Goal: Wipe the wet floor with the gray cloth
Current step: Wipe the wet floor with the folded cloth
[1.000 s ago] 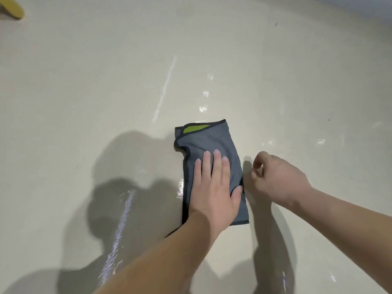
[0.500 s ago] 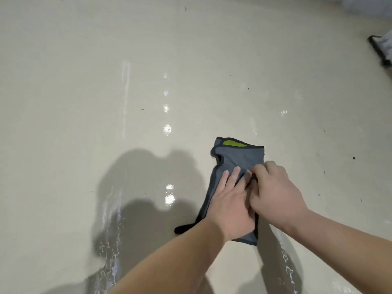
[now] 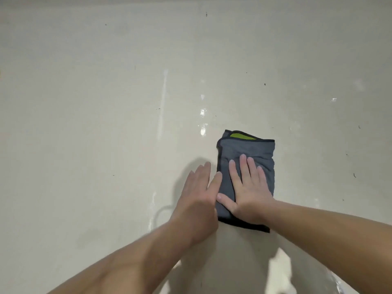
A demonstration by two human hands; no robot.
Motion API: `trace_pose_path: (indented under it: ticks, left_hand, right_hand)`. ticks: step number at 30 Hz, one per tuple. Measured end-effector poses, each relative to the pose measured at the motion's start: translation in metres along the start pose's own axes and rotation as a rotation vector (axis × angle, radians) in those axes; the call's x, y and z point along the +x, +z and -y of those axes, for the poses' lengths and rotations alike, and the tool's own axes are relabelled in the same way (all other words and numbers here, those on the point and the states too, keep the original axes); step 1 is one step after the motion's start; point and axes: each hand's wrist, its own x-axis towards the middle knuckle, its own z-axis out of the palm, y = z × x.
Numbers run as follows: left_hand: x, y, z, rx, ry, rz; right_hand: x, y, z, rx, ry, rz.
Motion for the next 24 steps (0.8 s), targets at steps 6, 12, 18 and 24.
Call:
trace_pose_path:
  ticks: [6,12,18,24]
  left_hand:
    - [-0.003,-0.026,-0.062,0.129,-0.059,0.182]
    - [0.040,-0.059,-0.121,0.507,-0.025,0.407]
    - [0.077,-0.006,-0.181,0.424,-0.043,0.436]
    - [0.098,0.067,-0.255,0.227,-0.048,0.263]
  right_hand:
    - [0.023,-0.044,-0.096,-0.192,-0.157,0.069]
    - [-0.025,-0.014,-0.156,-0.124,-0.165,-0.184]
    - [-0.091,0.033,-0.184,-0.009,-0.270,-0.234]
    - [-0.097,0.020,-0.269,-0.003,-0.246,-0.253]
